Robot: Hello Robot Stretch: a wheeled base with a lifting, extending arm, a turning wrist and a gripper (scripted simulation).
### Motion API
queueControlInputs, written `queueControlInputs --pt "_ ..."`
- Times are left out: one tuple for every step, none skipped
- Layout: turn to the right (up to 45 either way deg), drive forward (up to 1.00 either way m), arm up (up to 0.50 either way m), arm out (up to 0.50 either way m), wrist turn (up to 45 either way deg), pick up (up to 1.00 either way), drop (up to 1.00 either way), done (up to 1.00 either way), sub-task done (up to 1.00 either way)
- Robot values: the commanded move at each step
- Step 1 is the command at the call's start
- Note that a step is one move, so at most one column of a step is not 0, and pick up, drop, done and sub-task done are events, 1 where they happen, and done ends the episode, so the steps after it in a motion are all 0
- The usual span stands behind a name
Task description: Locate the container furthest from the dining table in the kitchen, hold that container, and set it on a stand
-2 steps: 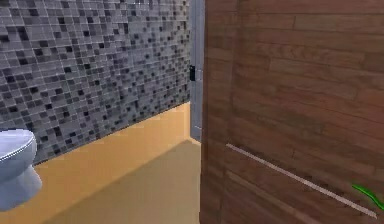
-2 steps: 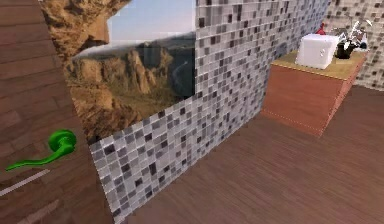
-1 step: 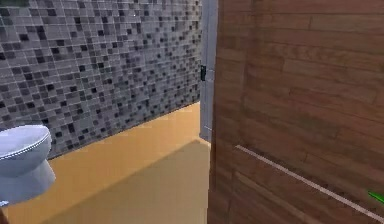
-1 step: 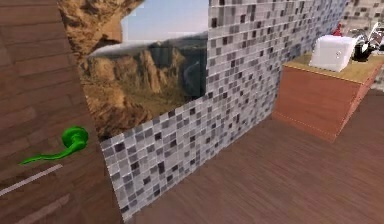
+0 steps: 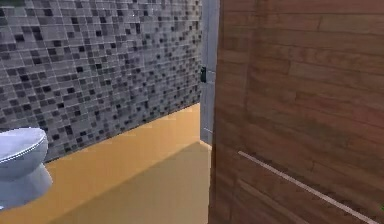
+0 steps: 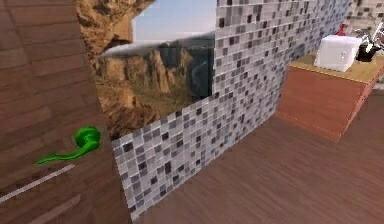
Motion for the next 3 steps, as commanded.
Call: queueControlInputs --pt "-21.0 0.00 0.00 0.00 0.0 0.00 0.00 0.00 0.00" --pt "0.0 1.00 0.00 0.00 0.0 0.00 0.00 0.00 0.00" --pt "-6.0 0.00 0.00 0.00 0.0 0.00 0.00 0.00 0.00"
